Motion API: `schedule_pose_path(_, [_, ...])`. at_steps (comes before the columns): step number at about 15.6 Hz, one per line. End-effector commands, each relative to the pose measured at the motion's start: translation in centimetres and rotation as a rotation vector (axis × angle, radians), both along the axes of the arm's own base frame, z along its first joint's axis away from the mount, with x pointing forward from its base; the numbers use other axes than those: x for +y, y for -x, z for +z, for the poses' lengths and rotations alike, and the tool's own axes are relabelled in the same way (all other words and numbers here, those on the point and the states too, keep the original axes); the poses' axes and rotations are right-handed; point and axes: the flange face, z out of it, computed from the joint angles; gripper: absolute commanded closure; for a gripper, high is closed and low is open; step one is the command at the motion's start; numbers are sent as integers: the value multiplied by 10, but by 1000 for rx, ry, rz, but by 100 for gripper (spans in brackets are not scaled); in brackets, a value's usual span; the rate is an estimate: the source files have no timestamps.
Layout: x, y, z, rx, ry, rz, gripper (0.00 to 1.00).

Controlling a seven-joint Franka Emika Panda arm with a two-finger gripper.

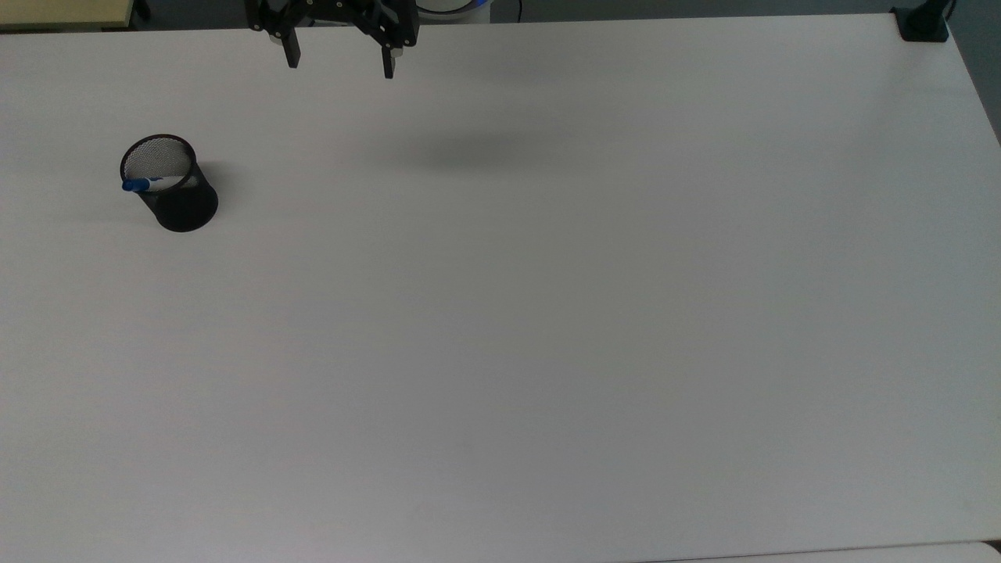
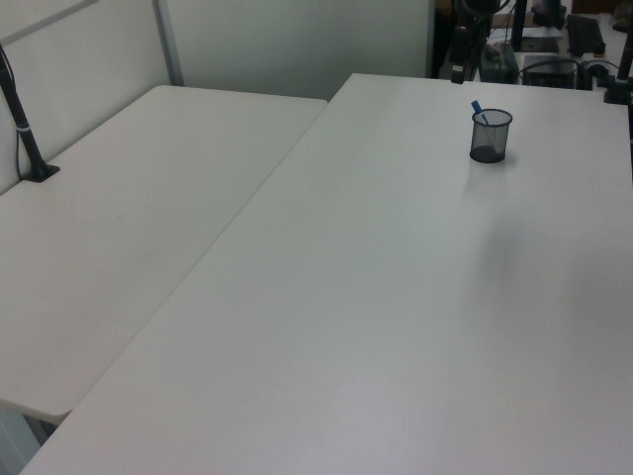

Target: Remove the marker

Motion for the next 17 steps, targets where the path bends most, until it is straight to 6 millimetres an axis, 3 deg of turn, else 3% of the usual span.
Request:
schedule_pose_path(1, [-18,8,7,1,-10,-1,0])
schedule_pose_path(3, [-39,10,11,-6,8,-1,0])
schedule_pose_path(5, [-59,11,4,20,72,84,0])
schedule_pose_path(9, [-111,12,-12,-44,169,39,0])
schedule_pose_path(17, [-199,29,-85,-188,206,-89,0])
